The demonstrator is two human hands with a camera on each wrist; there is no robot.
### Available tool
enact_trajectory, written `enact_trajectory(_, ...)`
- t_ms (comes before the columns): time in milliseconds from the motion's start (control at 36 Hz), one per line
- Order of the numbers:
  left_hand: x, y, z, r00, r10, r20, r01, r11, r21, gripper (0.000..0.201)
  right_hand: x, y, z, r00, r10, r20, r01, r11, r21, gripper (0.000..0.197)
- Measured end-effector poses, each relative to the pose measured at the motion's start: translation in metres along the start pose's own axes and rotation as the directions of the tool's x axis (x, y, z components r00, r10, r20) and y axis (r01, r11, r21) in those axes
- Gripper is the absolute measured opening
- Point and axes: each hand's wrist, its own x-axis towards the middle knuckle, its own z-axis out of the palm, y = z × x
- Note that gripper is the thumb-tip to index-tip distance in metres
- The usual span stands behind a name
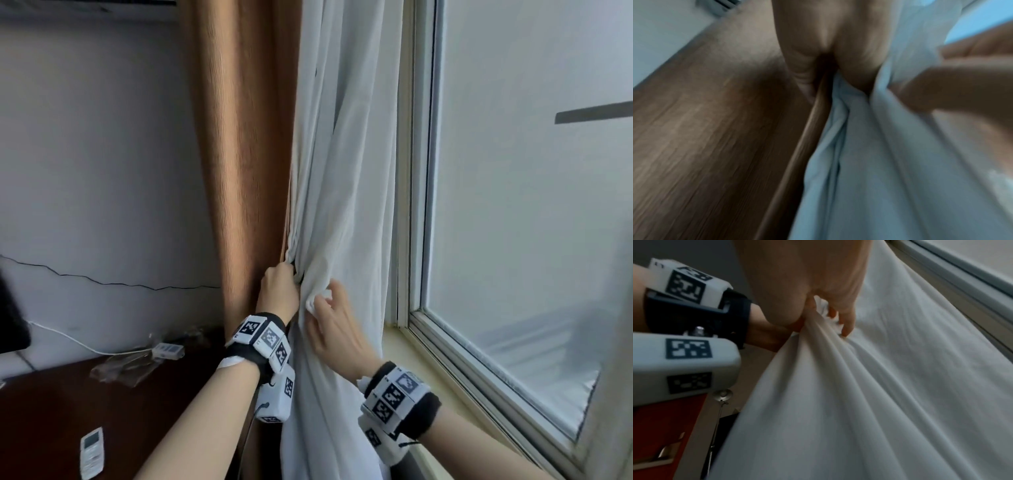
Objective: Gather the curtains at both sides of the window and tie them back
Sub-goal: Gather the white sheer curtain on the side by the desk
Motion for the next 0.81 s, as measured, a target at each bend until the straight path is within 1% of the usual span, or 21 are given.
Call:
enact_trajectory(83, 0.001, -0.003, -0.008, 0.998, -0.043, 0.052, 0.046, 0.997, -0.066, 0.019, 0.01, 0.0, 0.002, 0.998, -0.042, 0.042, 0.039, 0.996, 0.082, 0.017)
enact_trajectory(139, 0.002, -0.004, -0.013, 0.995, -0.062, 0.08, 0.07, 0.993, -0.096, 0.019, 0.018, 0.004, 0.001, 0.997, -0.048, 0.057, 0.043, 0.994, 0.096, 0.027)
enact_trajectory(222, -0.004, -0.003, -0.016, 0.991, -0.054, 0.122, 0.069, 0.991, -0.117, 0.013, 0.026, 0.01, 0.003, 0.998, 0.02, 0.052, -0.022, 0.999, 0.035, 0.031)
enact_trajectory(250, -0.006, -0.002, -0.016, 0.99, -0.045, 0.132, 0.061, 0.991, -0.12, 0.011, 0.028, 0.011, 0.004, 0.998, 0.045, 0.053, -0.046, 0.999, 0.017, 0.038)
enact_trajectory(306, -0.01, 0.001, -0.014, 0.99, -0.029, 0.138, 0.048, 0.99, -0.135, 0.012, 0.03, 0.012, 0.01, 0.998, 0.046, 0.037, -0.046, 0.999, -0.009, 0.057)
enact_trajectory(361, -0.012, 0.002, -0.012, 0.99, -0.025, 0.142, 0.045, 0.99, -0.134, 0.009, 0.032, 0.013, 0.014, 0.999, 0.036, 0.014, -0.036, 0.999, -0.037, 0.065)
enact_trajectory(389, -0.012, 0.003, -0.012, 0.989, -0.027, 0.143, 0.046, 0.99, -0.13, 0.01, 0.033, 0.014, 0.015, 0.999, 0.036, 0.011, -0.035, 0.998, -0.044, 0.064)
enact_trajectory(417, -0.013, 0.003, -0.011, 0.989, -0.034, 0.147, 0.052, 0.991, -0.12, 0.01, 0.033, 0.014, 0.015, 0.998, 0.051, 0.027, -0.049, 0.998, -0.041, 0.058)
enact_trajectory(444, -0.013, 0.004, -0.012, 0.987, -0.041, 0.154, 0.058, 0.993, -0.104, 0.009, 0.033, 0.017, 0.017, 0.997, 0.068, 0.02, -0.067, 0.997, -0.033, 0.045)
enact_trajectory(500, -0.014, 0.004, -0.015, 0.985, -0.043, 0.168, 0.053, 0.997, -0.057, 0.012, 0.031, 0.022, 0.015, 0.987, 0.158, -0.016, -0.159, 0.987, -0.035, 0.005)
enact_trajectory(528, -0.015, 0.005, -0.018, 0.984, -0.044, 0.174, 0.05, 0.998, -0.033, 0.012, 0.03, 0.027, 0.015, 0.972, 0.232, -0.023, -0.233, 0.972, -0.016, 0.011)
enact_trajectory(556, -0.016, 0.005, -0.021, 0.983, -0.049, 0.178, 0.053, 0.998, -0.015, 0.011, 0.027, 0.033, 0.014, 0.948, 0.318, -0.03, -0.316, 0.948, 0.043, 0.017)
enact_trajectory(583, -0.017, 0.005, -0.024, 0.983, -0.054, 0.177, 0.055, 0.998, 0.0, 0.011, 0.023, 0.039, 0.011, 0.906, 0.421, -0.047, -0.411, 0.901, 0.142, 0.019)
enact_trajectory(639, -0.017, 0.002, -0.027, 0.985, -0.071, 0.16, 0.065, 0.997, 0.04, 0.017, 0.014, 0.051, 0.003, 0.812, 0.57, -0.123, -0.517, 0.802, 0.3, 0.024)
enact_trajectory(694, -0.017, 0.0, -0.027, 0.986, -0.078, 0.145, 0.067, 0.995, 0.08, 0.023, 0.01, 0.065, -0.002, 0.743, 0.641, -0.192, -0.535, 0.741, 0.405, 0.027)
enact_trajectory(750, -0.016, 0.001, -0.026, 0.989, -0.054, 0.135, 0.042, 0.995, 0.089, 0.019, 0.011, 0.074, -0.004, 0.722, 0.66, -0.207, -0.539, 0.725, 0.428, 0.028)
enact_trajectory(778, -0.016, 0.002, -0.025, 0.991, -0.04, 0.131, 0.029, 0.996, 0.09, 0.015, 0.014, 0.077, -0.003, 0.713, 0.67, -0.208, -0.549, 0.717, 0.43, 0.025)
enact_trajectory(806, -0.015, 0.003, -0.024, 0.992, -0.032, 0.125, 0.02, 0.995, 0.094, 0.011, 0.016, 0.079, -0.003, 0.685, 0.703, -0.191, -0.573, 0.682, 0.453, 0.017)
